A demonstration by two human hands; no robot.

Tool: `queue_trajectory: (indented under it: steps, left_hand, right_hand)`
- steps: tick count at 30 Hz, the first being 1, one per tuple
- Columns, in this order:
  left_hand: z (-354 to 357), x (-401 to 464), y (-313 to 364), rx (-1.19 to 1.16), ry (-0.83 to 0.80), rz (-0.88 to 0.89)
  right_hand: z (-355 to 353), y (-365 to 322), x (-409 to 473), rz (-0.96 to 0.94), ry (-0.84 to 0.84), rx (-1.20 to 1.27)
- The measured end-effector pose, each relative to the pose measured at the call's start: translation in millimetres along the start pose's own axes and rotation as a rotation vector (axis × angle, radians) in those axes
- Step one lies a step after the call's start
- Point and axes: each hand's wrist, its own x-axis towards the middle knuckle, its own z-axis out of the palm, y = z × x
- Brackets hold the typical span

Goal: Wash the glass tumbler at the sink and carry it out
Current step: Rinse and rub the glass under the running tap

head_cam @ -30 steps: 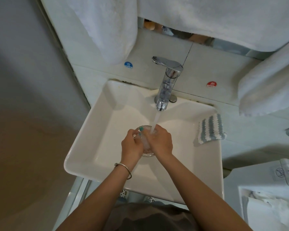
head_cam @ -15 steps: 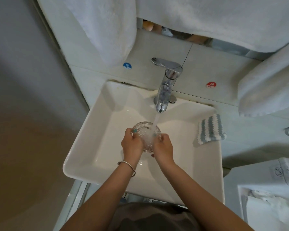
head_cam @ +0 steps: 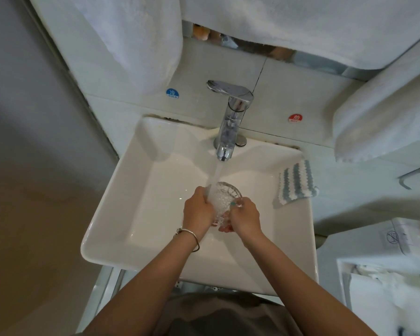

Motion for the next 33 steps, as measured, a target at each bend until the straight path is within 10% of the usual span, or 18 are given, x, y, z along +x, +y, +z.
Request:
queue_trajectory:
  steps: [12,22,33]
  left_hand:
    - [-22.4,-8.5,-4.3,-0.340,-0.278,-0.264]
    - [-19.5,-17.7,-19.1,-0.679,0.102,-0.307]
    - [-31.2,-24.2,-15.4,-0.347,-0.046,-0.308]
  right_hand:
    - [-8.2,-15.8,13.2,-0.200,-0.146,-0.094]
    - [49.6,0.0,-6.6,-0.125,-0.123,-0.006]
    - [37.2,-8.4,10.3,-0.229,-0.010,-0.361]
